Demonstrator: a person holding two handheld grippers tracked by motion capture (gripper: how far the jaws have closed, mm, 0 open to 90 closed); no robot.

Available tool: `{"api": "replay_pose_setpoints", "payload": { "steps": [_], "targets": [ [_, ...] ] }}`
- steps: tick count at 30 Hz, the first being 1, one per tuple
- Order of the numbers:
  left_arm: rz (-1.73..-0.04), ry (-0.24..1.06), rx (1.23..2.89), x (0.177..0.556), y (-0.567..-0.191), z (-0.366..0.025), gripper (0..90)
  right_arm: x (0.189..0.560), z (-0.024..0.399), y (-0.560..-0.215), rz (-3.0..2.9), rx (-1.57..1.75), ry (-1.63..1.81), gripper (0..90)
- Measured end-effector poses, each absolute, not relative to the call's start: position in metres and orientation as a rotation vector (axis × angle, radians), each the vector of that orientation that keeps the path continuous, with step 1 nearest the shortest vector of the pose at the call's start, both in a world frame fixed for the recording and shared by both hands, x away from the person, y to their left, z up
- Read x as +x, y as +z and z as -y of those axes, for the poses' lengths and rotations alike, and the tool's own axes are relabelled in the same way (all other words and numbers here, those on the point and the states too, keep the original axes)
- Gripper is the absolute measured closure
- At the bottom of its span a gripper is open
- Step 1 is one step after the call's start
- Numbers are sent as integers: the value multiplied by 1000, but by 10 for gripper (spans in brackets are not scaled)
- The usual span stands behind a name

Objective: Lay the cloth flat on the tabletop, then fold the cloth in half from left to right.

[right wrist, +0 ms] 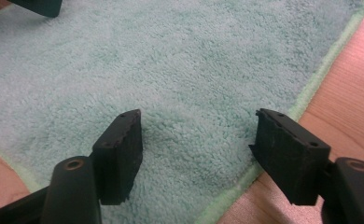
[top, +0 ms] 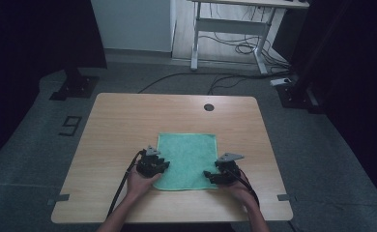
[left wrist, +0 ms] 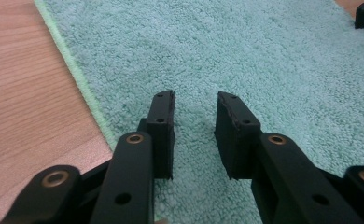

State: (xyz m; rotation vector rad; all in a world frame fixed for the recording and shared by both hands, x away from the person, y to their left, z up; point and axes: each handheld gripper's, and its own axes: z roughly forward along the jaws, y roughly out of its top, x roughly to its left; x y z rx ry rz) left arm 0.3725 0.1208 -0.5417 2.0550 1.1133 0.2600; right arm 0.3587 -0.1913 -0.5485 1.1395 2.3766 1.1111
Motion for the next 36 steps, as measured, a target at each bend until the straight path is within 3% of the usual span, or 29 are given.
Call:
{"api": "replay_pose_setpoints", "payload": {
  "steps": [15, 36],
  "targets": [
    [-1019, 332, 2018, 371, -510, -139, 422, 336, 180, -531, -2275, 1080, 1301, 278],
    [-1013, 340, 1991, 395, -493, -156, 358, 314, 143, -520, -2266, 1018, 1386, 286]
  ]
}}
